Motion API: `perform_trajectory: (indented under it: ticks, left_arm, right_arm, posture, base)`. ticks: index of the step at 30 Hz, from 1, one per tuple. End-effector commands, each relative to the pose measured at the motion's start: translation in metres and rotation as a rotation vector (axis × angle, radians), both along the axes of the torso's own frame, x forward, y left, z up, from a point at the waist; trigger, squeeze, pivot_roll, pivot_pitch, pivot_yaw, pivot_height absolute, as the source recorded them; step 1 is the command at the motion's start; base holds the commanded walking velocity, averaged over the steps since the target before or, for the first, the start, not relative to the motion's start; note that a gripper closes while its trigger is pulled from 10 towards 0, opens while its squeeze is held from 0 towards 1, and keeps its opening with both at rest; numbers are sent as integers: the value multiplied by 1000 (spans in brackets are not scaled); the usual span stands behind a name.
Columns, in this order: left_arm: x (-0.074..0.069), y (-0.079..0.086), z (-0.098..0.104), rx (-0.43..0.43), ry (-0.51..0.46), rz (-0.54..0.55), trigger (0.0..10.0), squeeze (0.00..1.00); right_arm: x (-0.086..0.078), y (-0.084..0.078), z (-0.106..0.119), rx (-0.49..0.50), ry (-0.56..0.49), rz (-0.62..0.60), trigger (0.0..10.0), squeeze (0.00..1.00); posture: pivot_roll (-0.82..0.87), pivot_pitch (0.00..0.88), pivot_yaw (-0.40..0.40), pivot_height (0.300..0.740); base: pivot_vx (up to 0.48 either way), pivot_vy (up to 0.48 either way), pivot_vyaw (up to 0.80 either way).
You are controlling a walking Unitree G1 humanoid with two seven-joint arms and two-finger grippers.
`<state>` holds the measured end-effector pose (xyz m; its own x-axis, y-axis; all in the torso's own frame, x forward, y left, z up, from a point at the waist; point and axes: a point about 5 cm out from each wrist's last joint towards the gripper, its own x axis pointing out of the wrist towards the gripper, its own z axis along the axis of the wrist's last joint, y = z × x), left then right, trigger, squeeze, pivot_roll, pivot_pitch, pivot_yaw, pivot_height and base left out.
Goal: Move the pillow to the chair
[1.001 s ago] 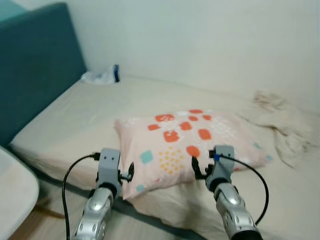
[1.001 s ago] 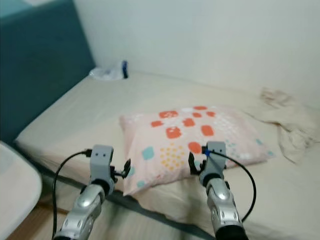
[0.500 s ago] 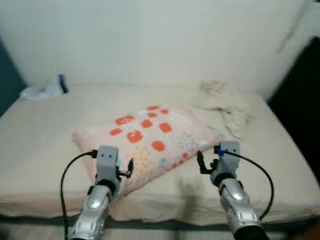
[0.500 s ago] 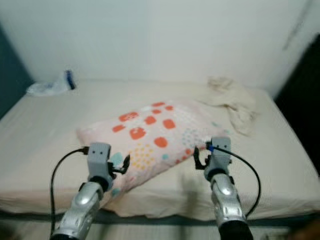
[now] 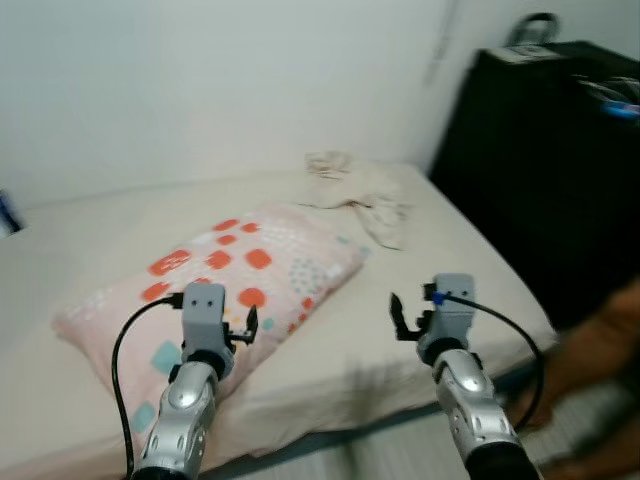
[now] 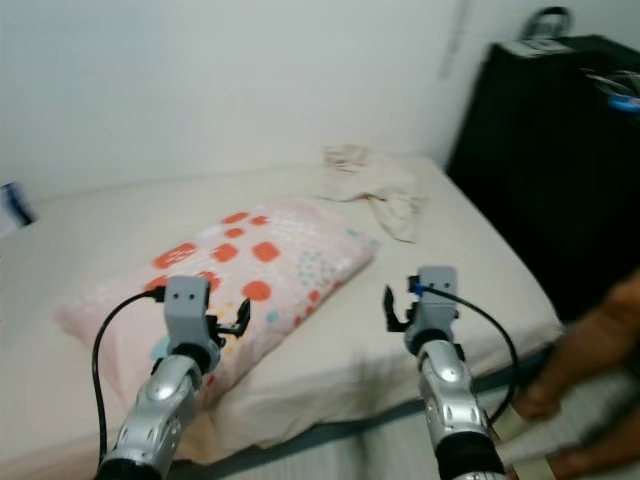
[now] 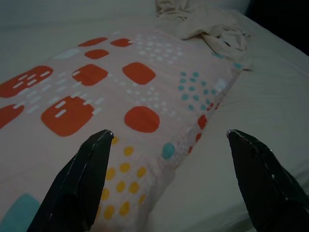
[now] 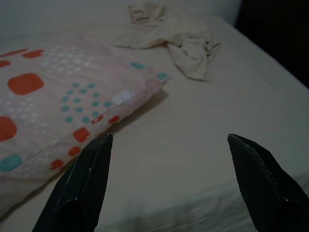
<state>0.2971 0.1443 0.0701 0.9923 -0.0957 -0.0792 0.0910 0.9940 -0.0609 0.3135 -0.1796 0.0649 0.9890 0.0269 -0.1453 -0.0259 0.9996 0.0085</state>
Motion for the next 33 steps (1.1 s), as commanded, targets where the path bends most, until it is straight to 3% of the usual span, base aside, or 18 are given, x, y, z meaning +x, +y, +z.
perform_trajectory:
  ticks: [1, 8, 17, 23, 33]
  left_arm:
    - [-3, 5, -8, -7, 39, 22, 10000, 0]
    - [-2, 3, -9, -6, 56, 17, 10000, 0]
    - [-3, 0, -12, -7, 71, 10, 10000, 0]
    - [-4, 0, -12, -18, 73, 20, 10000, 0]
    - [-4, 1, -14, -5, 84, 26, 10000, 0]
  right_arm:
    - [1, 3, 0, -2, -5, 14, 10000, 0]
    - [1, 8, -1, 2, 1, 39, 10000, 0]
    - [-1, 16, -4, -10, 11, 72, 10000, 0]
    - [-2, 17, -5, -2, 2, 85, 10000, 0]
    - [-9, 20, -9, -15, 22, 132, 10000, 0]
  posture:
    - [-62, 107, 31, 740]
    - [-59, 104, 26, 740]
    - [-61, 110, 23, 740]
    - [-61, 114, 28, 740]
    - [-59, 126, 34, 740]
  base:
    - [0, 0, 0]
    - [0, 0, 0]
    - [0, -442, 0]
    - [0, -92, 0]
    - [0, 0, 696]
